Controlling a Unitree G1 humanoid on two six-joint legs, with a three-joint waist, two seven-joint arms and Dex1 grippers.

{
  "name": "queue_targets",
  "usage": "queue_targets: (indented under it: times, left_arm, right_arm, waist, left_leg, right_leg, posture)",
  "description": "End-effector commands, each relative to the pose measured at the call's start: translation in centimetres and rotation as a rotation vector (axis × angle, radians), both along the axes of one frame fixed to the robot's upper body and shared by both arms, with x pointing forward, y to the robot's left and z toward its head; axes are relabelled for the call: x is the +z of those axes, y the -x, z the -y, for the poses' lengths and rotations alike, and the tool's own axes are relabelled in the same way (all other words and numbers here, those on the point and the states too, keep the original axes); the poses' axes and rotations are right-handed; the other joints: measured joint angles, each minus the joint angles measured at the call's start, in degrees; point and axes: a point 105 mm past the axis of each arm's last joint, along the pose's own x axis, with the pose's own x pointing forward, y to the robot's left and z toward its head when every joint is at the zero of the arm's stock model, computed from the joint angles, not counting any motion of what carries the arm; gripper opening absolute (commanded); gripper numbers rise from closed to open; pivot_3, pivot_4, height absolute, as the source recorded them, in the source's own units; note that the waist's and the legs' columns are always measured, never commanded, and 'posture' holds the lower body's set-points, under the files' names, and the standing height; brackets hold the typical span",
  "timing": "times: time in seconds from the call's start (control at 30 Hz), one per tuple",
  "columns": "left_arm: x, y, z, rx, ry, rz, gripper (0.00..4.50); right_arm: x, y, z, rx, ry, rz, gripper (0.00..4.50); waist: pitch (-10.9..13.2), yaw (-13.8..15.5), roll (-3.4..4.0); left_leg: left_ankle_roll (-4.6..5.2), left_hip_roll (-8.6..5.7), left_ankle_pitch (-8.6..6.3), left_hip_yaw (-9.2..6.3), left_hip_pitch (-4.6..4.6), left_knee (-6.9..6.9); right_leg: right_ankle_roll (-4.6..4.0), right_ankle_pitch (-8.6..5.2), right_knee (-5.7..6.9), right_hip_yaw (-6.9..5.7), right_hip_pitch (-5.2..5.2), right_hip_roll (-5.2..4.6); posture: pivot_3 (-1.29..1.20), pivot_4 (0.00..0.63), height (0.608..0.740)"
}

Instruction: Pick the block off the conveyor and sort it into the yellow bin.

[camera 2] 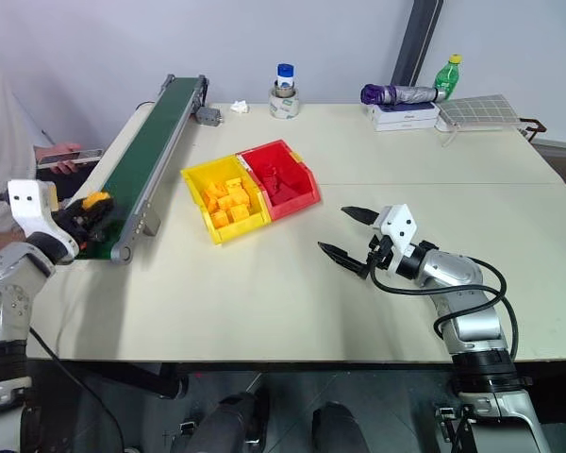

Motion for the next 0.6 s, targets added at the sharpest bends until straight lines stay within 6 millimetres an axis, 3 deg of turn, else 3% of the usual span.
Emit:
queue_targets:
  times: [0.03,0.23,0.43,0.6]
  left_arm:
    - [5.0,-0.4,3.0,-0.061,0.002,0.173,1.32]
    - [5.1,-4.1,6.7,-0.082,0.001,0.168,1.32]
    - [3.4,-7.6,9.7,-0.062,-0.026,0.108,1.32]
    - [3.7,-8.1,11.2,-0.102,0.004,0.162,3.73]
  right_arm:
    - [1.5,0.3,-0.1,0.007,-0.008,0.064,4.5]
    - [1.6,0.1,-0.3,0.004,-0.012,0.068,4.5]
    - [1.7,0.3,0.1,-0.018,-0.012,0.079,4.5]
    - [1.4,0.8,0.2,-0.032,-0.014,0.076,4.5]
  waist:
    - [0.0,0.1,0.0]
    - [0.0,-0.1,0.0]
    - [0.01,-0.05,-0.02]
    - [0.01,-0.04,-0.03]
  left_leg:
    - [0.0,0.0,0.0,0.0,0.0,0.01]
    - [0.01,-0.02,0.01,0.02,0.02,0.05]
    - [0.02,-0.02,0.03,0.03,-0.04,0.06]
    - [0.01,-0.05,0.02,0.03,-0.11,0.08]
  right_leg:
    - [0.01,0.01,0.0,0.0,0.0,0.0]
    - [0.24,0.14,0.01,-0.01,0.13,0.02]
    - [0.39,0.21,0.06,-0.01,0.14,0.09]
    - [0.41,0.23,0.04,0.0,0.1,0.08]
  posture:
    - [0.0,0.15,0.74]
    - [0.0,0.15,0.74]
    - [0.0,0.15,0.74]
    - [0.0,0.15,0.74]
